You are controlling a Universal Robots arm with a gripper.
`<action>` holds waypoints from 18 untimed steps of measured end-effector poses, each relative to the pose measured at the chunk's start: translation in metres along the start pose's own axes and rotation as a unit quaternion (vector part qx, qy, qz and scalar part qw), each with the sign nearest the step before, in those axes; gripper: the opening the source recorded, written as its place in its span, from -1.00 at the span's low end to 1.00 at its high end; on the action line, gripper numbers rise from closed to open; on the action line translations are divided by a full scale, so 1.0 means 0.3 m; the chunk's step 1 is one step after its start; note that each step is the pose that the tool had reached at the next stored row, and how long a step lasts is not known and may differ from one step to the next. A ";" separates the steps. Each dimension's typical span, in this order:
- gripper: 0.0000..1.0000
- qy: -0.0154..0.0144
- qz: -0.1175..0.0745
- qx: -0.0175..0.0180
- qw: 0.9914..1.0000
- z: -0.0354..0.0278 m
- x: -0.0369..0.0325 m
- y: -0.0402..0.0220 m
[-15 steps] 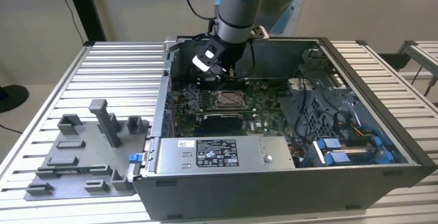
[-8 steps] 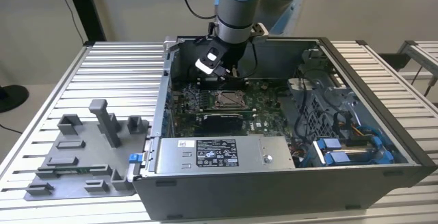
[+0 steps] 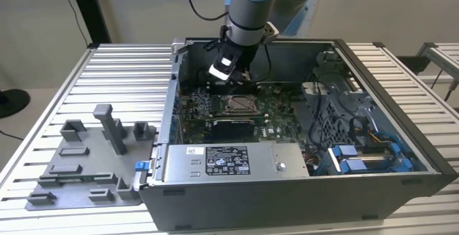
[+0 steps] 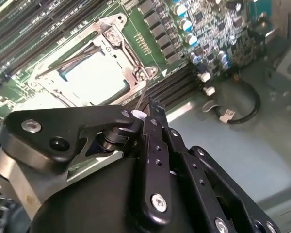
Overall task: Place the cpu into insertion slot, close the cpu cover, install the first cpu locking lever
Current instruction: 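Install the first cpu locking lever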
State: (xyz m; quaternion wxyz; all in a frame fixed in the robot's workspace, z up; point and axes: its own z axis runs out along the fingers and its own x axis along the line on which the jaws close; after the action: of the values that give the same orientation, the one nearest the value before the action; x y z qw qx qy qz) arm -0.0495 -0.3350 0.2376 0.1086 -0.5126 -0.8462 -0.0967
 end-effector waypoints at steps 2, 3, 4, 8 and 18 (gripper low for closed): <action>-1.00 0.002 -0.016 0.003 1.000 0.000 0.000 0.000; -1.00 0.002 -0.024 0.004 1.000 0.000 0.000 0.000; -1.00 0.003 -0.032 0.004 0.999 0.000 0.000 0.000; -1.00 0.003 -0.060 0.001 0.998 0.000 0.000 0.000; -1.00 0.003 -0.097 0.007 0.995 0.000 0.000 0.000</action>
State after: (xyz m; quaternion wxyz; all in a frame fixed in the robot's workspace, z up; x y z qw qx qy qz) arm -0.0496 -0.3349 0.2375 0.1042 -0.4270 -0.8924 -0.1026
